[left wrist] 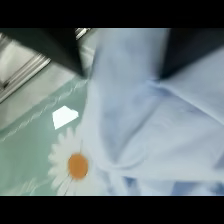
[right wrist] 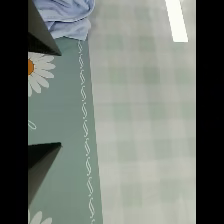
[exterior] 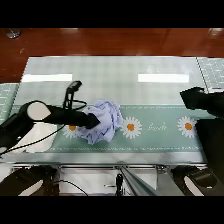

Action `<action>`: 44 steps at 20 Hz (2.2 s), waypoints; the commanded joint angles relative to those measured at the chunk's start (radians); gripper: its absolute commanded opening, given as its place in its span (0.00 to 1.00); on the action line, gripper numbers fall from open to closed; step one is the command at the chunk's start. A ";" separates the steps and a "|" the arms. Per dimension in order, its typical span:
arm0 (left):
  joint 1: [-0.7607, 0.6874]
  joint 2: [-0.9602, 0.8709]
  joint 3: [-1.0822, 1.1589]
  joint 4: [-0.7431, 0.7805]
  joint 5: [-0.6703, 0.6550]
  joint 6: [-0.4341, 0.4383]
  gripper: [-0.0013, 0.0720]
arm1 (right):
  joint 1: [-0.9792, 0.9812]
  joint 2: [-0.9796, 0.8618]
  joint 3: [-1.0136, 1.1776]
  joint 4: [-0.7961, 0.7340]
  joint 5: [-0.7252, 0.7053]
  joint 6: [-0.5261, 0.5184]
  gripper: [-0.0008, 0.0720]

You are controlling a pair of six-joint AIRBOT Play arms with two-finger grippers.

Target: Fold the shirts.

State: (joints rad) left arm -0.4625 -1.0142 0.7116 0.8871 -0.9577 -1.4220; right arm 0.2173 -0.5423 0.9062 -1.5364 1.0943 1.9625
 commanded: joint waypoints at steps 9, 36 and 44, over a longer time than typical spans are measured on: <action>0.365 0.056 0.288 0.191 -0.443 0.056 0.98 | -0.357 -0.260 -0.018 0.059 -0.056 -0.137 0.87; 0.170 0.108 -0.225 -0.449 0.009 0.389 0.05 | 0.056 -0.975 0.038 0.813 -0.225 -0.416 0.87; 0.214 0.107 -0.225 -0.448 -0.022 0.389 0.05 | 0.081 -1.036 0.072 0.810 0.005 -0.528 0.81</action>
State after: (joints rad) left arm -0.2577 -0.9062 0.4847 0.4393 -0.9703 -1.0348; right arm 0.2913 -1.5616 0.9688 -0.7288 1.0332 1.4704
